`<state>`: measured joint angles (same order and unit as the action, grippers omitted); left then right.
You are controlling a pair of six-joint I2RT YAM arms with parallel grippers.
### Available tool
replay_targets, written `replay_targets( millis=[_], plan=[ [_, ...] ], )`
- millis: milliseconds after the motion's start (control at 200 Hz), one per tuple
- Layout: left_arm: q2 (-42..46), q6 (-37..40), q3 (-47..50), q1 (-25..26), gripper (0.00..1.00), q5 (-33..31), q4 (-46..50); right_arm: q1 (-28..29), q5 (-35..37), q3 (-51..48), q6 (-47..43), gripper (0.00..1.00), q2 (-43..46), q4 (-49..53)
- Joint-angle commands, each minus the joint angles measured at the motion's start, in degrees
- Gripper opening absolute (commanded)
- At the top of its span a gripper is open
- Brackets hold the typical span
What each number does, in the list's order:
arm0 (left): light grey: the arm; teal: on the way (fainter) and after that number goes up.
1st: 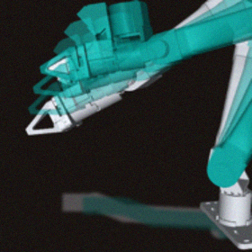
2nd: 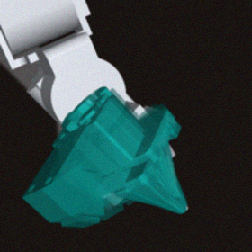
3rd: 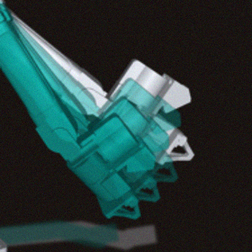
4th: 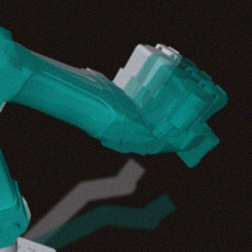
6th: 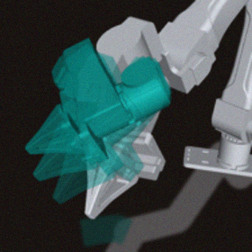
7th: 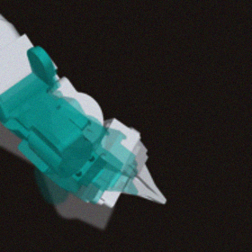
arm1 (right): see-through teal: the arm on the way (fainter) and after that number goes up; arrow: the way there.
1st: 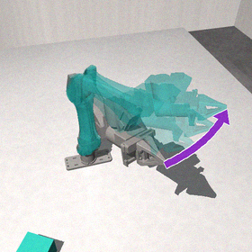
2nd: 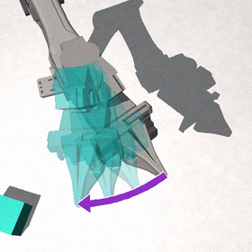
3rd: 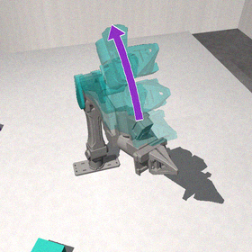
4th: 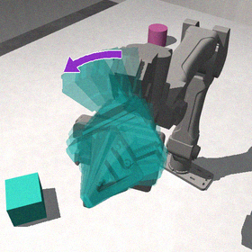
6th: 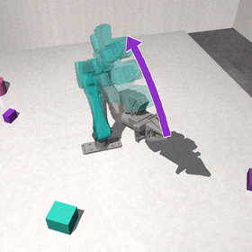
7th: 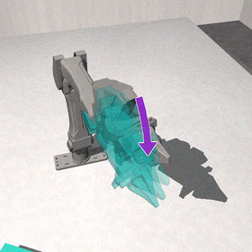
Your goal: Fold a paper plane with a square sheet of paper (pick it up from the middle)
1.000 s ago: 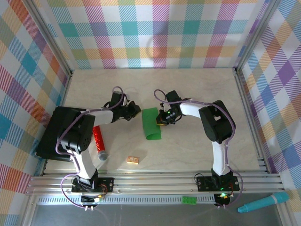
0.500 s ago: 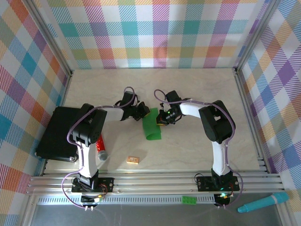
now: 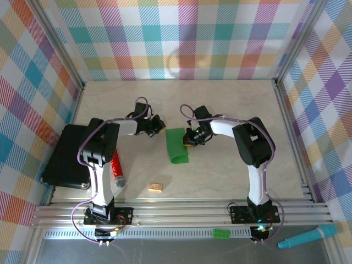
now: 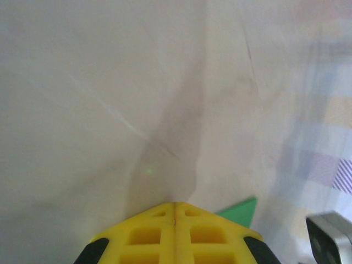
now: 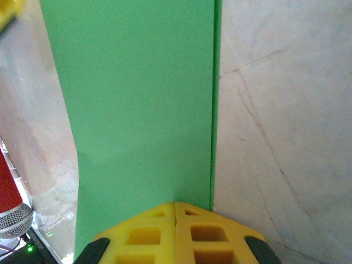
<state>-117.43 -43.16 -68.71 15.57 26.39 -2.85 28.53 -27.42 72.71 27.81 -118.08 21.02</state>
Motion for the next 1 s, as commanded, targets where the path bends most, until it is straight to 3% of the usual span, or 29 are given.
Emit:
replay_targets(
  millis=[0, 180, 560, 805, 995],
  plan=[
    [0.7, 4.3, -3.8, -2.3, 0.00, -3.6, 7.7, -0.4, 16.8, -5.3, 0.5, 0.00, -7.8, 8.3],
    [7.1, 0.9, -1.8, -0.3, 0.00, -2.2, 8.6, -0.4, 15.8, -5.9, 4.8, 0.00, -7.4, 7.2],
    [15.3, -14.7, 12.7, 14.3, 0.00, -6.3, -0.1, -0.4, 16.8, -8.9, 14.0, 0.00, -5.4, 3.9],
    [15.4, -22.6, 21.0, 16.2, 0.00, -7.3, -11.1, -0.4, 17.9, -9.1, 13.7, 0.00, -5.1, 4.4],
    [16.3, -23.6, 25.0, 16.2, 0.00, -10.1, -12.1, -0.4, 18.4, -9.1, 13.7, 0.00, -5.2, 4.6]
  ],
)
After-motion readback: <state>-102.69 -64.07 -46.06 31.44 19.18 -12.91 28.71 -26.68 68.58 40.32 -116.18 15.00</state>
